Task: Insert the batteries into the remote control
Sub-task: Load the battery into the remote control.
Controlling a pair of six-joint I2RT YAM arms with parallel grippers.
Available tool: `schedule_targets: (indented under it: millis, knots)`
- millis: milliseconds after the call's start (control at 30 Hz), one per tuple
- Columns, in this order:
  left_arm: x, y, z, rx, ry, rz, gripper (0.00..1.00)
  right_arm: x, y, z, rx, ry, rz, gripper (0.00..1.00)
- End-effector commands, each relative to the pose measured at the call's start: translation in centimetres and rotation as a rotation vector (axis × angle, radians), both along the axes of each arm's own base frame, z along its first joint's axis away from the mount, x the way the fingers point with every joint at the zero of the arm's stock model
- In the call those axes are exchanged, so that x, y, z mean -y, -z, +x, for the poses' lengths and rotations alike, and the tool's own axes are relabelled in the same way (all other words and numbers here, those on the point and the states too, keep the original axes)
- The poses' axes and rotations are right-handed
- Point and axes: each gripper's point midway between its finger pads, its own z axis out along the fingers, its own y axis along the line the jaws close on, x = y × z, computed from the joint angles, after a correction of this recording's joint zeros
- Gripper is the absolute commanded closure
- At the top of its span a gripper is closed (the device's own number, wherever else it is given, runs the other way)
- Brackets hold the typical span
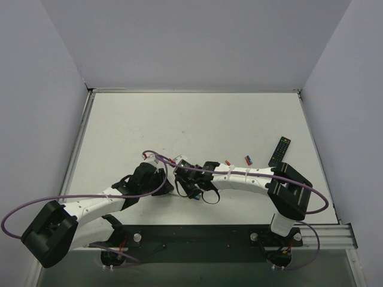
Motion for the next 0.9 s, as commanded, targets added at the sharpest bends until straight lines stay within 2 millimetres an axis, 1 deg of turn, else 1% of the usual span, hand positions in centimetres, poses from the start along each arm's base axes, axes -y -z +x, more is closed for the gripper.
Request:
schedule_targets:
  millis: [0, 400, 433, 633, 767, 867]
  knots:
    - [0.0, -0.3, 0.3, 0.005, -0.008, 0.015, 0.58, 3.8, 3.0, -2.7, -0.097, -0.034, -0.153, 0.96]
    - [-0.1, 0.0, 0.4, -0.001, -0.013, 0.027, 0.58, 5.8, 3.7, -3.9, -0.155, -0.076, -0.244, 0.96]
    - [-0.5, 0.5, -0.1, -0.026, -0.014, 0.049, 0.58, 5.9, 3.8, -4.0, -0.159, -0.079, -0.251, 0.96]
    - [-0.7, 0.8, -0.2, -0.037, -0.014, 0.061, 0.58, 6.7, 3.7, -4.4, -0.172, -0.087, -0.284, 0.96]
    - [-0.5, 0.5, -0.1, -0.025, -0.016, 0.048, 0.58, 6.4, 3.6, -4.2, -0.17, -0.088, -0.275, 0.96]
    - [-0.4, 0.1, 0.0, -0.014, -0.013, 0.036, 0.58, 5.4, 2.7, -3.6, -0.136, -0.09, -0.228, 0.96]
